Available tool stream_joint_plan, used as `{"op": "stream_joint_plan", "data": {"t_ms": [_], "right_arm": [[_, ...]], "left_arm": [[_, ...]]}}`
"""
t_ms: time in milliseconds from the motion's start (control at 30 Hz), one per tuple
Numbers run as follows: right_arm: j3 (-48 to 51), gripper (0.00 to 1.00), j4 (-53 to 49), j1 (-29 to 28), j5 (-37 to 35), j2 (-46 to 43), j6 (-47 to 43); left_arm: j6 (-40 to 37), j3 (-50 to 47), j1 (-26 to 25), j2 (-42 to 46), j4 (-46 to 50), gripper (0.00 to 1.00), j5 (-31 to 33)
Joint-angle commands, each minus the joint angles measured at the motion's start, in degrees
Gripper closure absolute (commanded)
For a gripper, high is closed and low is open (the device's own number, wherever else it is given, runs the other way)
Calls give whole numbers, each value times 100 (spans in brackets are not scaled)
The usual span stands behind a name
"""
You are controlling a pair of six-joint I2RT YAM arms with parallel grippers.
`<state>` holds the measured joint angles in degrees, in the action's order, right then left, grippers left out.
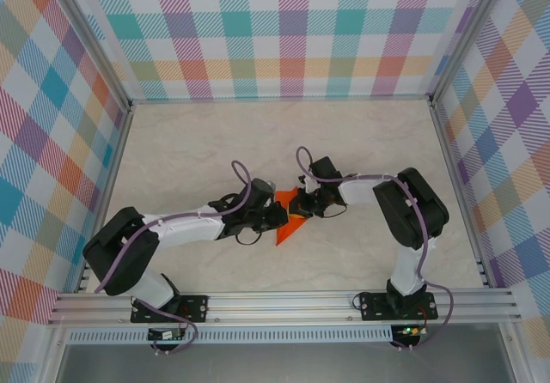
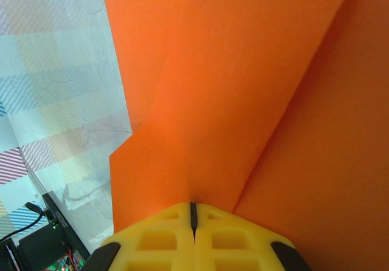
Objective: Fold a paper plane with a square sheet of paper (pick it up from the middle)
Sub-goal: Fourth fold the wing at the center of the table.
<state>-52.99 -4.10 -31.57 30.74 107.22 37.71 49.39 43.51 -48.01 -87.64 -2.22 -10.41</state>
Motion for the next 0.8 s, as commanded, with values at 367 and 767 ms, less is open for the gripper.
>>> {"op": "stream_joint_plan", "data": {"t_ms": [367, 767], "right_arm": [[80, 100, -550, -42, -780, 528, 77], [66, 100, -634, -42, -851, 563, 58]], "left_arm": [[455, -27, -127, -543, -10, 91, -8], [727, -286, -173, -596, -17, 91, 105]]}}
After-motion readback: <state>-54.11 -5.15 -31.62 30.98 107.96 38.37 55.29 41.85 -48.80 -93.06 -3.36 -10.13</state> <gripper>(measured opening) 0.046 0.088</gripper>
